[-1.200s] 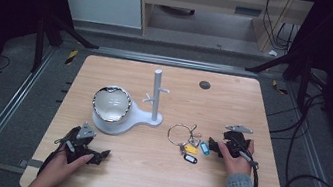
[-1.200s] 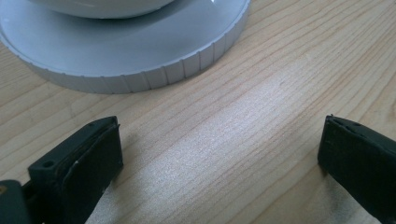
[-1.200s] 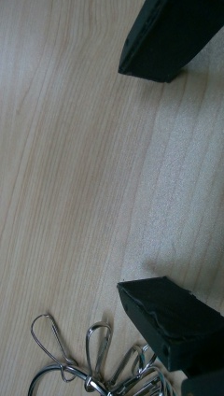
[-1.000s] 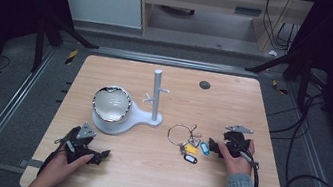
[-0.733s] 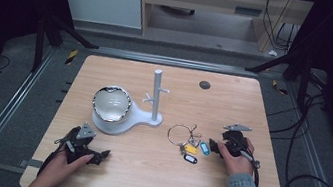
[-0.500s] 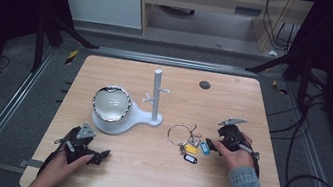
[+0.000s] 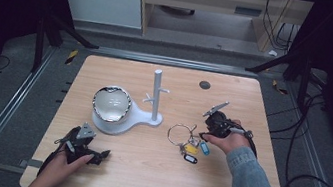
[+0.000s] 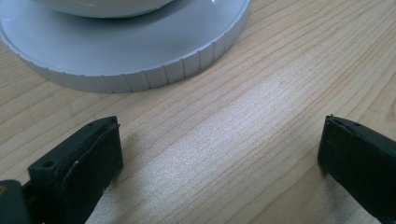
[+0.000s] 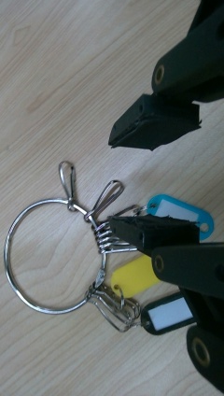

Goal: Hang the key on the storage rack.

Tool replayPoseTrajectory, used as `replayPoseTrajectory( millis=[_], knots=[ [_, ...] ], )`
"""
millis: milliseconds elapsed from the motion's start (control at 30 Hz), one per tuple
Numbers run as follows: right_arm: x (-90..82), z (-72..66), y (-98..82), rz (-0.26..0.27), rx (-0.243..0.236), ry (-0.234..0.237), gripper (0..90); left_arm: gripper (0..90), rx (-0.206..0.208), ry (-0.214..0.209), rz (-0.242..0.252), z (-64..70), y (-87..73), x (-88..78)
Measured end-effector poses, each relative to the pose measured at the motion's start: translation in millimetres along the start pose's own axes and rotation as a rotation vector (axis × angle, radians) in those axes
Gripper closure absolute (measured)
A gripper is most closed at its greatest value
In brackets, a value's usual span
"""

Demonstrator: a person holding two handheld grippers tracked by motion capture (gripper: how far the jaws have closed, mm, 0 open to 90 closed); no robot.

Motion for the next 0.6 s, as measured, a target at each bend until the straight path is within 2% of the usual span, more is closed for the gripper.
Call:
replayPoseTrajectory(
  millis=[100,233,367,600],
  knots=[
    [1.8,-6.8,8.6,-0.018,-0.068,0.025,67.6,0.0,0.0,0.0,0.0,0.0,0.0,0.0],
    [6.3,-9.0,11.1,-0.044,-0.121,0.032,76.5,0.0,0.0,0.0,0.0,0.0,0.0,0.0],
    [12.3,-8.0,12.5,-0.07,-0.163,0.03,78.4,0.0,0.0,0.0,0.0,0.0,0.0,0.0],
    [24.7,-7.5,18.8,-0.111,-0.239,0.028,75.1,0.0,0.0,0.0,0.0,0.0,0.0,0.0]
  ],
)
Point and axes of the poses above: each handheld gripper's, and its own axes: x roughly forward along the jaws, y roughly out of its top, z roughly to its right, the point moved 5 cm from there along x, roughly forward along the jaws, and after that the axes turned 14 degrees about -y, right-handed, at the moved point
